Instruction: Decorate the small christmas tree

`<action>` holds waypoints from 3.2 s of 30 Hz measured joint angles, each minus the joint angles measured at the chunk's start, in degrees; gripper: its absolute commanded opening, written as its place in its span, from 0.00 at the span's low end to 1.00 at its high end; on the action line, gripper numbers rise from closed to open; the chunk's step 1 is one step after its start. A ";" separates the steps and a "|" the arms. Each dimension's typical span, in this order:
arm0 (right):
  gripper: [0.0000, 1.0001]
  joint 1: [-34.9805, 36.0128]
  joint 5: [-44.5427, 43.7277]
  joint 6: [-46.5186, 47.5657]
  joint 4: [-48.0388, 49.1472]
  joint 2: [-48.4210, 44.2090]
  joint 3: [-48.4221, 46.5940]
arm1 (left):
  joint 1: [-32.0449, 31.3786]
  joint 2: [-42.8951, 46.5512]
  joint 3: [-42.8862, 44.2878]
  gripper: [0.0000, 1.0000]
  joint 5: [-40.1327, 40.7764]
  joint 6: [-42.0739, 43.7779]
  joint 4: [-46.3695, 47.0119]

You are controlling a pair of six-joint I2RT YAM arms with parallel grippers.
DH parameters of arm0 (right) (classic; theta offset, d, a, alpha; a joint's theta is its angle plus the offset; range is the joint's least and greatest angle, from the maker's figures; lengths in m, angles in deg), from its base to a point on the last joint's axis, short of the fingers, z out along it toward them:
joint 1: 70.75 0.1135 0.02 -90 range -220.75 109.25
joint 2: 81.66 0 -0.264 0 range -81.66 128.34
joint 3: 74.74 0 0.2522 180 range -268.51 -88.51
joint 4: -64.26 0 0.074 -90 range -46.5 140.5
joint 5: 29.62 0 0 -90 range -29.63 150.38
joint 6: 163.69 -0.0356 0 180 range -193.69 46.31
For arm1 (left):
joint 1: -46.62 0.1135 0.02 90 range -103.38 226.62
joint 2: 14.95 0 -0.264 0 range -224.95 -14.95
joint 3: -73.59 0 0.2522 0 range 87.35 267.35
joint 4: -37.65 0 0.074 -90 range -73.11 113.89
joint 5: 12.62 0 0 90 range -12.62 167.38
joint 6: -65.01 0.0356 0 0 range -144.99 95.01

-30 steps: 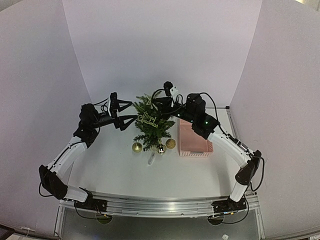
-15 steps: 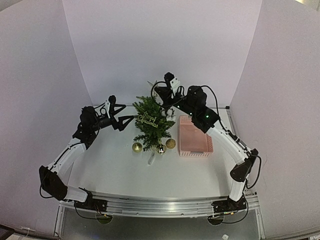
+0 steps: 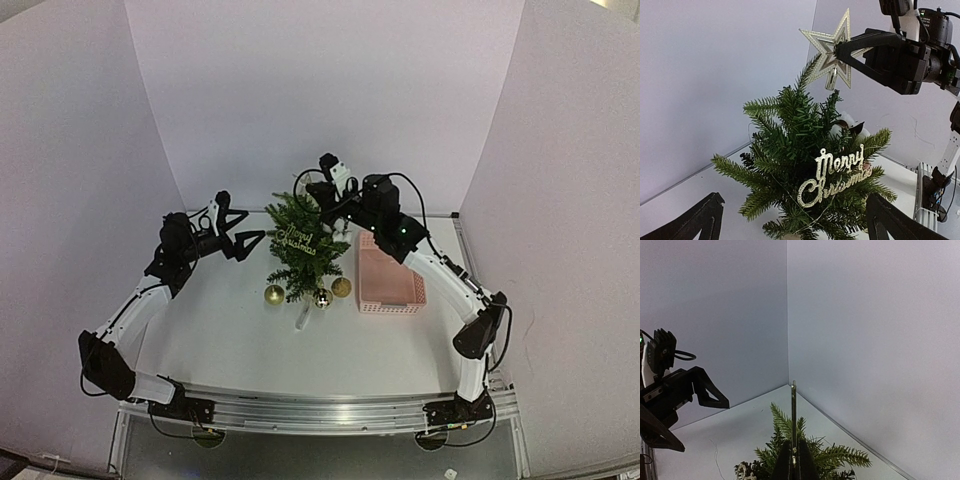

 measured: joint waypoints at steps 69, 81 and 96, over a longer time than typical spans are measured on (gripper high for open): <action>0.03 -0.08 0.26 -2.81 -2.10 -1.48 3.63 | 0.59 -0.38 0.00 1.00 -0.13 0.26 -1.32; 0.48 -0.07 0.82 -3.08 -4.72 -2.29 5.05 | 0.73 -0.38 0.00 1.00 -0.25 0.28 -1.33; 0.72 -1.01 1.34 -6.72 -6.04 -13.86 14.95 | 3.31 1.09 -1.83 1.00 1.84 -2.37 -1.34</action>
